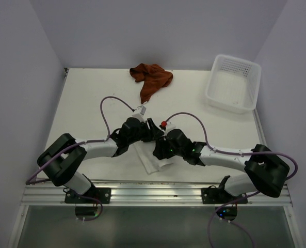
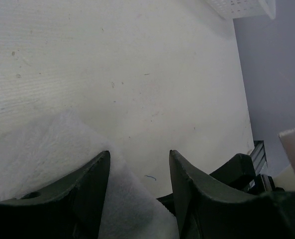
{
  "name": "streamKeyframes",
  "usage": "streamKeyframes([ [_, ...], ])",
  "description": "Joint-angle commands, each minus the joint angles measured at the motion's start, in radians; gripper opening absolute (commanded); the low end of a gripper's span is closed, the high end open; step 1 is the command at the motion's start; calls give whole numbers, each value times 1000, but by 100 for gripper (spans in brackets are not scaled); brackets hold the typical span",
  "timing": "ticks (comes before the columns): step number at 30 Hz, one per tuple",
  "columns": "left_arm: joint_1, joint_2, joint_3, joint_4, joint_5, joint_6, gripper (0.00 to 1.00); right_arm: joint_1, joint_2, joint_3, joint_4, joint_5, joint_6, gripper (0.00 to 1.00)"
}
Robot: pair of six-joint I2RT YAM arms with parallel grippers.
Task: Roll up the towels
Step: Roll the towel
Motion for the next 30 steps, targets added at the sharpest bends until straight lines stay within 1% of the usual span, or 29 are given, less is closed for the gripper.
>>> streamKeyframes([
  [1,4,-28,31,-89,-36,20,56,92,-17,77,-218,165,-94,51],
  [3,4,-40,51,-97,-33,19,56,136,16,121,-319,288,-107,54],
  [6,3,-40,74,-106,-22,16,56,175,68,177,-393,380,-119,56],
  [9,3,-38,82,-102,-13,10,56,216,113,210,-433,437,-120,58],
  [10,4,-38,84,-100,-11,5,56,227,122,219,-444,478,-117,59],
  [12,1,-43,73,-85,-1,-3,56,265,144,248,-484,523,-107,62],
  [13,1,-45,68,-80,1,-12,56,278,165,271,-499,570,-93,63],
  [15,1,-49,51,-66,6,-16,56,301,187,292,-534,603,-74,65],
  [19,-2,-49,16,-57,3,-26,56,308,203,309,-545,620,-35,68],
  [22,-2,-49,-25,-43,-1,-32,56,311,203,319,-535,605,-39,73],
  [24,-3,-49,-57,-31,-8,-33,56,313,199,319,-519,583,-44,82],
  [25,-2,-49,-70,-25,-11,-38,56,313,191,309,-509,574,-39,90],
  [28,-3,-46,-102,-8,-19,-47,56,312,162,288,-467,540,-25,99],
  [30,-2,-48,-128,15,-22,-52,56,310,136,277,-432,508,-25,99],
])
